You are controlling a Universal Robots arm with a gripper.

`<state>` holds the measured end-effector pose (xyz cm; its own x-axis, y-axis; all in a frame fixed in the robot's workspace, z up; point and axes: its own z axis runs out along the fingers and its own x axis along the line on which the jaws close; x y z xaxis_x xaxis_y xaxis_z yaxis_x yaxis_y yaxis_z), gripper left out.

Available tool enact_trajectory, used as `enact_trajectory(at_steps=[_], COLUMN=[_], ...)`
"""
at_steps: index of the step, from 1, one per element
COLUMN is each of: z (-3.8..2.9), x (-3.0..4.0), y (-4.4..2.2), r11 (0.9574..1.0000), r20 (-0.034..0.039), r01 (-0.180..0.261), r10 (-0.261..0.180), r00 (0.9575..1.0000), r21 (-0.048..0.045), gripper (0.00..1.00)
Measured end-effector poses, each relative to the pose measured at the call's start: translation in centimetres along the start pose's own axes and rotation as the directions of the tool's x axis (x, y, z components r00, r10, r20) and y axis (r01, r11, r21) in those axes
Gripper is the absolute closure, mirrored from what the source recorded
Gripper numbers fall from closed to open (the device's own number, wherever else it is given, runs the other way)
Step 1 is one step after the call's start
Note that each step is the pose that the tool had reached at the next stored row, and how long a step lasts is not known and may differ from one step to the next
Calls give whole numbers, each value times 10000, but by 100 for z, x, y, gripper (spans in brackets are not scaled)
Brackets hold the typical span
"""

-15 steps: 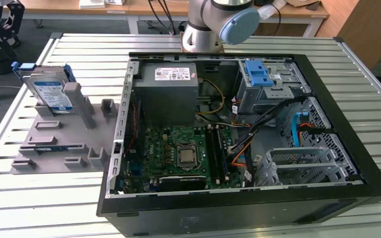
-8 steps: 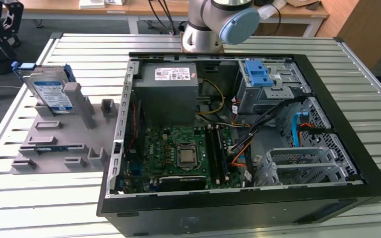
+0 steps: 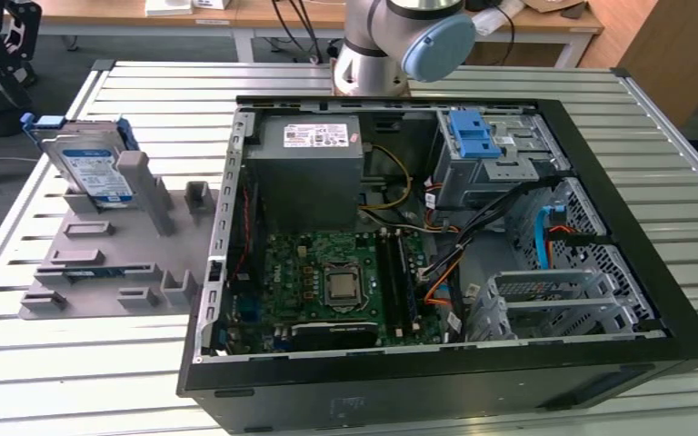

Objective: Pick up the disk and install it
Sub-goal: 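Pick up the disk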

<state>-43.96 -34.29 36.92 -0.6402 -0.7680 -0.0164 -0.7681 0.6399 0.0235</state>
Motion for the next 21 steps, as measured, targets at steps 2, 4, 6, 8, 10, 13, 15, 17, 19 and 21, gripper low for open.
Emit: enact_trajectory(at_steps=[2,4,6,8,10,13,15,17,19,21], z=[0,0,0,0,0,0,0,0,0,0], x=[0,0,0,0,0,0,0,0,0,0], y=[0,0,0,0,0,0,0,0,0,0], r11=[10000,10000,10000,10000,10000,9999,9999,9997,9996,9994], r20=[0,0,0,-1,-2,-2,-4,-5,-6,-8], r01=[1,3,17,53,85,134,173,226,285,336], r10=[-1,-3,-17,-53,-85,-134,-173,-226,-285,-336], r00=[10000,10000,10000,10000,10000,9999,9999,9997,9996,9994], r21=[0,0,0,-1,-2,-2,-3,-4,-5,-6], gripper=[89,89,89,89,89,89,89,89,89,89])
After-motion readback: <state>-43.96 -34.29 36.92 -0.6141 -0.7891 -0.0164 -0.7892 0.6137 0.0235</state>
